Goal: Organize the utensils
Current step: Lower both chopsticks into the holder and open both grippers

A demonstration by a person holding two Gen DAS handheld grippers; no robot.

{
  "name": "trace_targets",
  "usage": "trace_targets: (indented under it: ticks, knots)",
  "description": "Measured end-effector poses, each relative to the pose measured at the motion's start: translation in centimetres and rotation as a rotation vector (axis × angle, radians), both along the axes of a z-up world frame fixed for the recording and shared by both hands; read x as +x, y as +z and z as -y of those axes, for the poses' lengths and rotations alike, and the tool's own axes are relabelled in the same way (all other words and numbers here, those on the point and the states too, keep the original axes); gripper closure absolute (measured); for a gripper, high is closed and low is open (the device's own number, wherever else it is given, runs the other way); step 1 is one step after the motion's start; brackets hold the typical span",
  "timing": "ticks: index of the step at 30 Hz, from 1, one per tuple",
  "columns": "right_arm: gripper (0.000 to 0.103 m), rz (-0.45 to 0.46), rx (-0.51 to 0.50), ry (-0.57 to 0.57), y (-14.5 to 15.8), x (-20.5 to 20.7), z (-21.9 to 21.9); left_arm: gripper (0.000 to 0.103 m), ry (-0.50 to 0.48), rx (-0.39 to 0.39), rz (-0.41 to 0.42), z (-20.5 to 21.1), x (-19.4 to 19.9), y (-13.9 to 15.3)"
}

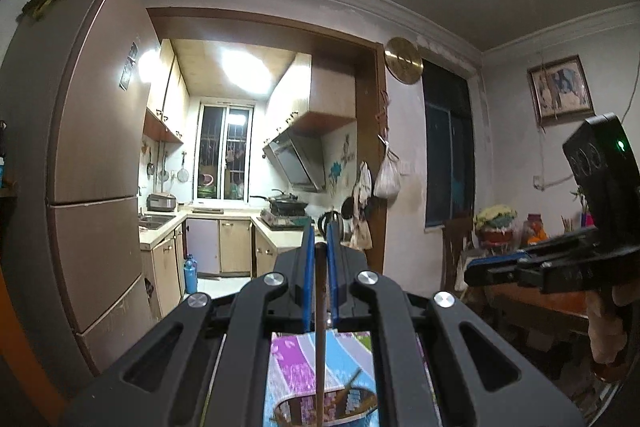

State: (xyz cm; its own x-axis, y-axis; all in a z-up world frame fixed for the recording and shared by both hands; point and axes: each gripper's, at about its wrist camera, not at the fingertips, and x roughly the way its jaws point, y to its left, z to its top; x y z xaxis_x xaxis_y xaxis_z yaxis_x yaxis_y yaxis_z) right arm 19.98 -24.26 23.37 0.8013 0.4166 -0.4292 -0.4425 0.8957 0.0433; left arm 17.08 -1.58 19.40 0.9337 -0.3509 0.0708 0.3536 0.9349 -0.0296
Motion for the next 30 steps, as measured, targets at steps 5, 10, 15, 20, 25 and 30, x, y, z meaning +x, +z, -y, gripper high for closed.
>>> trace_targets:
  ticks: [5,10,15,20,25,30]
  knots:
    - [0.095,-0.005,-0.016,-0.015,-0.6,2.4,-0.1,0.098,0.011,-0.017,0.012,0.3,2.2,0.6]
    - [0.095,-0.012,-0.012,-0.021,-1.6,4.1,0.2,0.098,0.024,-0.011,0.002,0.9,4.6,-0.2]
    - [0.095,-0.021,-0.004,-0.015,-2.6,5.3,0.3,0.098,0.023,-0.007,-0.031,1.4,6.3,-1.6]
    - [0.095,-0.028,-0.017,-0.006,-3.6,6.2,-0.2,0.098,0.023,-0.001,-0.051,1.6,7.3,-2.2]
    - [0.095,-0.047,-0.019,-0.004,-4.6,6.7,-0.5,0.098,0.026,-0.006,-0.075,1.2,7.9,-3.0]
    - [0.095,-0.064,-0.029,0.002,-5.5,7.2,-1.0,0.098,0.029,-0.006,-0.108,1.2,8.8,-3.9]
